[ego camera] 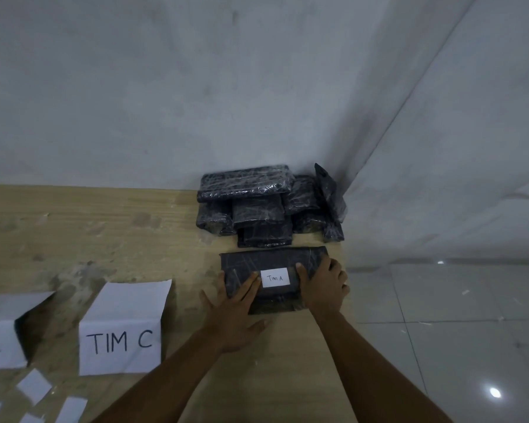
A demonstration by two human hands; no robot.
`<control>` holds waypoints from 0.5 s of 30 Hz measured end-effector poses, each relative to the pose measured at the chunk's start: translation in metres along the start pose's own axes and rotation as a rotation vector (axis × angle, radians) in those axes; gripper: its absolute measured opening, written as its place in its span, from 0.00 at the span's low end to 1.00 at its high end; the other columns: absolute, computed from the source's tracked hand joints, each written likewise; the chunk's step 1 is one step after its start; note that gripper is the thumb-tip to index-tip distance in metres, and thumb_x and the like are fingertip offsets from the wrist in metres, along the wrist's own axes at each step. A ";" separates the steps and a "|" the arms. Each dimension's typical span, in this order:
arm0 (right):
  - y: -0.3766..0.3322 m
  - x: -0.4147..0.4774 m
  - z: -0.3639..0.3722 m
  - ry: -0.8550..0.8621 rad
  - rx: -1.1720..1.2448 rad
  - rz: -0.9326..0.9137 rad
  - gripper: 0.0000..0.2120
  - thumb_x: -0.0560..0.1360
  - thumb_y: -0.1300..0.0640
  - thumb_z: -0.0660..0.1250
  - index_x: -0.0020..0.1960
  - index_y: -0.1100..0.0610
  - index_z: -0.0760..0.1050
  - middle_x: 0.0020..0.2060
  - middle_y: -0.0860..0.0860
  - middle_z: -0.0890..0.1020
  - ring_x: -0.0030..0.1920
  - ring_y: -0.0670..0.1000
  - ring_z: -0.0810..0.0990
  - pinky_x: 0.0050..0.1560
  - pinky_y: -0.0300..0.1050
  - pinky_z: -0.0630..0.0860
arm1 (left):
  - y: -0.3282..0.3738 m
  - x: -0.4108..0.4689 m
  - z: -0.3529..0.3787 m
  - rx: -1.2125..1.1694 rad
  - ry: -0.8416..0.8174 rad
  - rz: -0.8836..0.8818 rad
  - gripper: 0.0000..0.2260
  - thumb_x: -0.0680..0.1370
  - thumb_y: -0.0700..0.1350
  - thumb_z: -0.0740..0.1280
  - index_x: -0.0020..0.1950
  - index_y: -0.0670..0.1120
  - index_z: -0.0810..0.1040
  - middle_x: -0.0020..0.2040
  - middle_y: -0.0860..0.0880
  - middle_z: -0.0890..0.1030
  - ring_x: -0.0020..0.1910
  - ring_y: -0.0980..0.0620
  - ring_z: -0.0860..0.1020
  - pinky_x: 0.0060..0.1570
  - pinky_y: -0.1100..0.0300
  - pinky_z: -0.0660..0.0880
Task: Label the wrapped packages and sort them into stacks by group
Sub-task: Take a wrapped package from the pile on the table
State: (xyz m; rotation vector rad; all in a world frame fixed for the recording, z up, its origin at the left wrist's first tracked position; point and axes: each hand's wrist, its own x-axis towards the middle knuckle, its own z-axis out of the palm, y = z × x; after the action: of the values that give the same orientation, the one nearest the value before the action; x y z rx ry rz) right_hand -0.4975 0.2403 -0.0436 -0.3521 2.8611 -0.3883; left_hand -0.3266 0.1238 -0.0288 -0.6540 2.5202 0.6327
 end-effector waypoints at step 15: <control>0.086 -0.082 -0.009 -0.011 0.406 0.103 0.30 0.77 0.44 0.62 0.75 0.48 0.55 0.74 0.58 0.52 0.62 0.64 0.73 0.56 0.58 0.74 | 0.003 -0.008 0.029 -0.390 0.141 0.011 0.49 0.71 0.65 0.67 0.78 0.49 0.39 0.78 0.48 0.37 0.77 0.42 0.49 0.74 0.47 0.60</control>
State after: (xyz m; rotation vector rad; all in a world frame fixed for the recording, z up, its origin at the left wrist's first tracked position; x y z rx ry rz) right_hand -0.4401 0.3441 -0.0438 -0.1287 2.6844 -0.9191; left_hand -0.3128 0.1446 -0.0464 -0.8454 2.5494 1.1348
